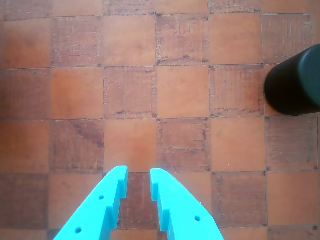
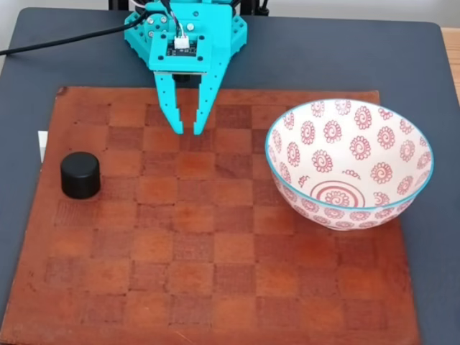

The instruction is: Grasp a black cylinder and put it in a bowl.

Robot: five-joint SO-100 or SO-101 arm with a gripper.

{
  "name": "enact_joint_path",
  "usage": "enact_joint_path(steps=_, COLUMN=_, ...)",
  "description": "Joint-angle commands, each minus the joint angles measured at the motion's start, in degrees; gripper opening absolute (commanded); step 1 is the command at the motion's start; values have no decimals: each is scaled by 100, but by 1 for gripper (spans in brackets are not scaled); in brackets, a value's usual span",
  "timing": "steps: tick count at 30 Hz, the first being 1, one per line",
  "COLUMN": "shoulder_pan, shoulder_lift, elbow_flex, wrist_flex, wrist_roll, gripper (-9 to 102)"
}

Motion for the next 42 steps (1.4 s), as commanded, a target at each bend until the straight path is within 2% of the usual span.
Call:
enact_joint_path(steps=1, shoulder_pan=-44, shoulder_lift=149, elbow_flex=-35, wrist_flex=-9, wrist_roll=-26, gripper=4)
enact_joint_path(steps=42, shoulder_pan=-44, shoulder_lift=-70, elbow_flex=-457, wrist_flex=44, wrist_roll=-26, gripper=4)
